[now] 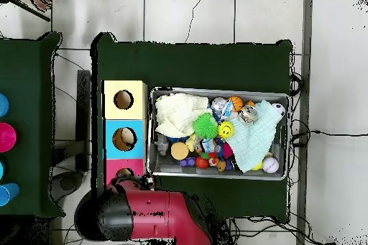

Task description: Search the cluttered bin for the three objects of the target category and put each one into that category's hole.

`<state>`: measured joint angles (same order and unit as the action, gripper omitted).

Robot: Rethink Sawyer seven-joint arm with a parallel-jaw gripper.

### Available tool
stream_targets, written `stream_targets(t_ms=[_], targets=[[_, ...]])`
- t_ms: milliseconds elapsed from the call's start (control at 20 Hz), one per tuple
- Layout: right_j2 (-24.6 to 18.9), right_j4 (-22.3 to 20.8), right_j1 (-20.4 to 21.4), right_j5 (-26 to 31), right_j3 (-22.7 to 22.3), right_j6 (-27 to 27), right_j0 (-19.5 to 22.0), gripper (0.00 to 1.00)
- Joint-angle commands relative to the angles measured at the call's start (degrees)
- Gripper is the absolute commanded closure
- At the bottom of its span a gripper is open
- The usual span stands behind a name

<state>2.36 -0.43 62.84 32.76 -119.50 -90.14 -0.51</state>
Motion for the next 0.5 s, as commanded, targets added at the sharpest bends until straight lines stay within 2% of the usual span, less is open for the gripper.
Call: stream_targets(t_ms=[50, 250, 350, 500], targets=[[4.3, -4.8, -5.2, -1.7, 7.8, -13.4, -1.5, 0.0], [4.6, -4.8, -6.7, -4.6, 7.7, -11.6, -0.8, 0.0], [3.3, -4.6, -7.9, -6.2, 7.8, -8.8, 1.7, 0.0], [2.8, -4.3, -9.0, -7.2, 7.4, -7.9, 3.2, 0.0]])
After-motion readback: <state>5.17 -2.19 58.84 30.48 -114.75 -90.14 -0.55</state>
